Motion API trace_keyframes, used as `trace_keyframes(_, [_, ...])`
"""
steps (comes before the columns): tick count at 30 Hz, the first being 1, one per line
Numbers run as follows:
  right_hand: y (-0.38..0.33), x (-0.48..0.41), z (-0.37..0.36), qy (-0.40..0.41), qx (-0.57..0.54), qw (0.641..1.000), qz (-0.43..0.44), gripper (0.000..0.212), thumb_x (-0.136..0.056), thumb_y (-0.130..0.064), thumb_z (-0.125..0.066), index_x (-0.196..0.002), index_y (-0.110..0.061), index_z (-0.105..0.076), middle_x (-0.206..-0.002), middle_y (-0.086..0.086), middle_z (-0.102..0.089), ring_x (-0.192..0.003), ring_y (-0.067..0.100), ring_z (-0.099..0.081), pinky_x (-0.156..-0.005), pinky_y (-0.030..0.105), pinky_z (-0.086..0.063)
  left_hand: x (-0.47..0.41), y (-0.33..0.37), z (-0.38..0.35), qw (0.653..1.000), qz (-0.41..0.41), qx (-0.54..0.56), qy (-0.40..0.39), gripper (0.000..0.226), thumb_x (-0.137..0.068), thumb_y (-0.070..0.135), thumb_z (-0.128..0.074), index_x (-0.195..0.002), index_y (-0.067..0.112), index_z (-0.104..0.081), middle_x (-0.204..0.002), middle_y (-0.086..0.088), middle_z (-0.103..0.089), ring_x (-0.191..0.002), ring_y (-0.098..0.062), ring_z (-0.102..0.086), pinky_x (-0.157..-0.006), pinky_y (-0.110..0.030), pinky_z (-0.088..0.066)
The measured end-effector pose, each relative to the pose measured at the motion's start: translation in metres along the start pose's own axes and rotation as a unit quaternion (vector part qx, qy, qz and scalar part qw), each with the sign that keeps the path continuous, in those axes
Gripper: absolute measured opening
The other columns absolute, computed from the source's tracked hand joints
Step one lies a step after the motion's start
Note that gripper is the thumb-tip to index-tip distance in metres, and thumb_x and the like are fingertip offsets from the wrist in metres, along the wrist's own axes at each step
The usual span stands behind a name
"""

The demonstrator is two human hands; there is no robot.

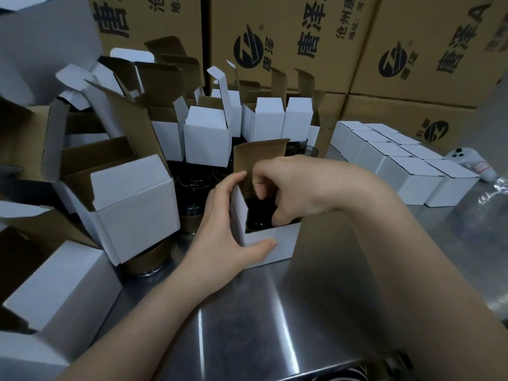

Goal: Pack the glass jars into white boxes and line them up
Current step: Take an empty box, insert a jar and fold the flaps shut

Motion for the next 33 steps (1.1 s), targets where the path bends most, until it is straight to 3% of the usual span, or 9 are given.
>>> trace_keyframes(4, [0.006, 0.003, 0.002, 0.050, -0.038, 0.998, 0.016, 0.028, -0.078, -0.016, -0.077, -0.090, -0.028, -0.054, -0.085, -0.014, -0.051, -0.078, 0.006, -0.055, -0.059, 0.020, -0.044, 0.001, 0.001, 0.000, 1.000, 0.002, 0.000, 0.000, 0.097, -0.065, 0.035, -0.084, -0.137, 0.057, -0.022, -0.142, 0.020, -0.035, -0.134, -0.002, -0.037, -0.112, -0.040, -0.040])
trace_keyframes(7, [0.017, 0.013, 0.013, 0.145, -0.152, 0.977, 0.043, 0.020, -0.079, -0.013, -0.069, -0.078, -0.031, -0.061, -0.083, -0.012, -0.062, -0.077, 0.005, -0.061, -0.065, 0.020, -0.046, 0.001, 0.001, 0.000, 1.000, 0.002, 0.008, 0.003, 0.095, -0.065, 0.037, -0.083, -0.134, 0.061, -0.023, -0.141, 0.019, -0.036, -0.133, -0.006, -0.040, -0.110, -0.043, -0.042])
trace_keyframes(11, [0.047, 0.025, 0.025, 0.312, -0.345, 0.884, 0.038, 0.032, -0.073, 0.001, -0.052, -0.065, -0.026, -0.066, -0.079, 0.003, -0.069, -0.074, 0.025, -0.064, -0.064, 0.037, -0.053, 0.001, 0.001, 0.000, 1.000, 0.009, 0.012, 0.000, 0.094, -0.064, 0.040, -0.084, -0.131, 0.065, -0.024, -0.142, 0.021, -0.036, -0.134, -0.008, -0.039, -0.110, -0.045, -0.042])
trace_keyframes(14, [0.069, 0.020, 0.018, 0.392, -0.382, 0.837, -0.018, 0.044, -0.075, 0.013, -0.044, -0.063, -0.026, -0.061, -0.073, -0.002, -0.066, -0.065, 0.011, -0.058, -0.058, 0.020, -0.047, 0.001, 0.001, 0.001, 1.000, 0.016, 0.011, 0.003, 0.094, -0.063, 0.040, -0.084, -0.129, 0.067, -0.023, -0.143, 0.021, -0.035, -0.135, -0.008, -0.039, -0.110, -0.045, -0.042])
trace_keyframes(19, [0.091, -0.003, -0.019, 0.303, -0.536, 0.786, -0.059, 0.040, -0.082, 0.015, -0.047, -0.089, -0.019, -0.066, -0.090, 0.001, -0.071, -0.066, 0.005, -0.061, -0.051, 0.016, -0.047, 0.002, 0.003, 0.001, 1.000, 0.016, 0.023, -0.003, 0.093, -0.063, 0.038, -0.085, -0.127, 0.069, -0.024, -0.142, 0.023, -0.035, -0.135, -0.008, -0.039, -0.110, -0.045, -0.042])
trace_keyframes(23, [0.099, -0.009, -0.031, 0.241, -0.621, 0.745, -0.025, 0.035, -0.084, 0.009, -0.054, -0.103, -0.014, -0.072, -0.103, 0.007, -0.073, -0.078, 0.011, -0.066, -0.059, 0.021, -0.051, 0.004, 0.002, 0.000, 0.999, 0.022, 0.026, -0.014, 0.092, -0.063, 0.042, -0.084, -0.128, 0.068, -0.024, -0.143, 0.025, -0.033, -0.135, -0.008, -0.039, -0.110, -0.044, -0.042])
trace_keyframes(27, [0.095, -0.012, -0.035, 0.184, -0.652, 0.736, 0.022, 0.032, -0.086, 0.005, -0.055, -0.109, -0.010, -0.071, -0.101, 0.007, -0.073, -0.073, 0.011, -0.067, -0.060, 0.022, -0.052, 0.002, 0.006, 0.000, 0.996, 0.020, 0.087, -0.031, 0.064, -0.076, 0.057, -0.067, -0.131, 0.060, -0.034, -0.137, 0.025, -0.043, -0.130, 0.000, -0.044, -0.104, -0.027, -0.043])
trace_keyframes(30, [0.092, -0.012, -0.036, 0.163, -0.651, 0.741, 0.033, 0.030, -0.088, 0.002, -0.058, -0.112, -0.011, -0.070, -0.104, 0.009, -0.073, -0.074, 0.013, -0.067, -0.065, 0.027, -0.053, -0.008, -0.005, 0.005, 0.991, 0.043, 0.125, 0.007, 0.022, -0.102, 0.033, -0.045, -0.120, 0.039, -0.055, -0.123, 0.013, -0.056, -0.134, -0.014, -0.046, -0.110, -0.031, -0.039])
trace_keyframes(33, [0.090, -0.012, -0.038, 0.156, -0.643, 0.749, 0.035, 0.027, -0.088, 0.000, -0.062, -0.112, -0.011, -0.068, -0.102, 0.007, -0.073, -0.078, 0.016, -0.067, -0.066, 0.028, -0.053, -0.005, 0.004, 0.004, 0.993, 0.037, 0.111, 0.007, 0.035, -0.099, 0.036, -0.038, -0.128, 0.044, -0.054, -0.129, 0.022, -0.054, -0.130, -0.001, -0.046, -0.107, -0.027, -0.036])
Point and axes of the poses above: each hand's wrist, its own x-axis away from the middle knuckle, its own z-axis out of the back of the hand, y = z × x, the point moved 7 cm from there along -x, towards the middle knuckle
